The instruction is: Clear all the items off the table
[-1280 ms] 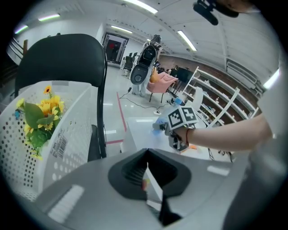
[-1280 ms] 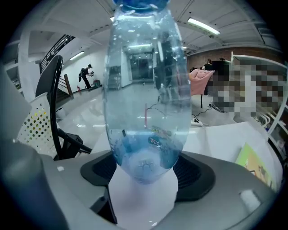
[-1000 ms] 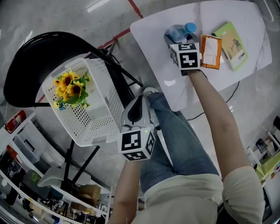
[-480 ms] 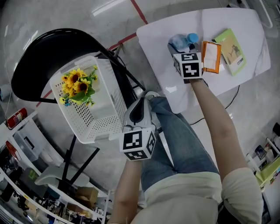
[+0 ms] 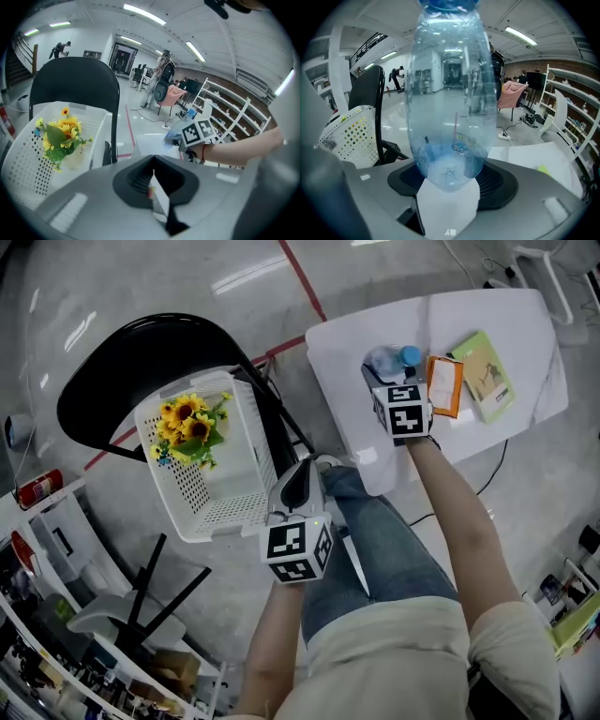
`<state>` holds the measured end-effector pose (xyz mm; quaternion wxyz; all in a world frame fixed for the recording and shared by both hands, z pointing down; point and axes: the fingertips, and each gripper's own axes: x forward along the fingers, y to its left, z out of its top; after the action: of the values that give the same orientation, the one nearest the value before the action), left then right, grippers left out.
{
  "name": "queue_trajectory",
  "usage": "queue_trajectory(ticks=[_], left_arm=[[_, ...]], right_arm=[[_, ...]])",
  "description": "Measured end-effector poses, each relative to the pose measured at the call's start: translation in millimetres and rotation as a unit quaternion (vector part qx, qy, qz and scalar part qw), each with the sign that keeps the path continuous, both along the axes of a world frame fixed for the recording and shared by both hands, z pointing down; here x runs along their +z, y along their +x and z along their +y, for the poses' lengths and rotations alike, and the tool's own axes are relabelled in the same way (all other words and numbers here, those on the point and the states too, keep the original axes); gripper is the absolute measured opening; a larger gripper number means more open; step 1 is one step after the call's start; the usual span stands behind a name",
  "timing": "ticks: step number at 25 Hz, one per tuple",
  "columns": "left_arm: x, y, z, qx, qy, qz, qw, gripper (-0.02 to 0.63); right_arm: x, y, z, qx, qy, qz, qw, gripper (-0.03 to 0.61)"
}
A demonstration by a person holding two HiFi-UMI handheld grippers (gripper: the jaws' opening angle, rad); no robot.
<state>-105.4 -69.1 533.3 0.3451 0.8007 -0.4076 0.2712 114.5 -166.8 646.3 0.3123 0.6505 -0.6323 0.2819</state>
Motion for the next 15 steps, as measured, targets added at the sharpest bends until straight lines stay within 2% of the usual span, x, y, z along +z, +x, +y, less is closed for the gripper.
queue_trajectory(ticks=[11,15], left_arm=[[-45.9,-29.2,-0.5,-0.016,0.023,-0.010,0.9996,0.010],[-62.0,-41.0,-1.9,-0.034,0.034,-0.012,0.9988,0.009]], right_arm=[[-73.2,-30.5,18.7,-0.016,0.008,-0.007,1.000,0.325],[-97.0,-46.7,25.8,-0.039,0.013,-0.003,0.999,0.325]])
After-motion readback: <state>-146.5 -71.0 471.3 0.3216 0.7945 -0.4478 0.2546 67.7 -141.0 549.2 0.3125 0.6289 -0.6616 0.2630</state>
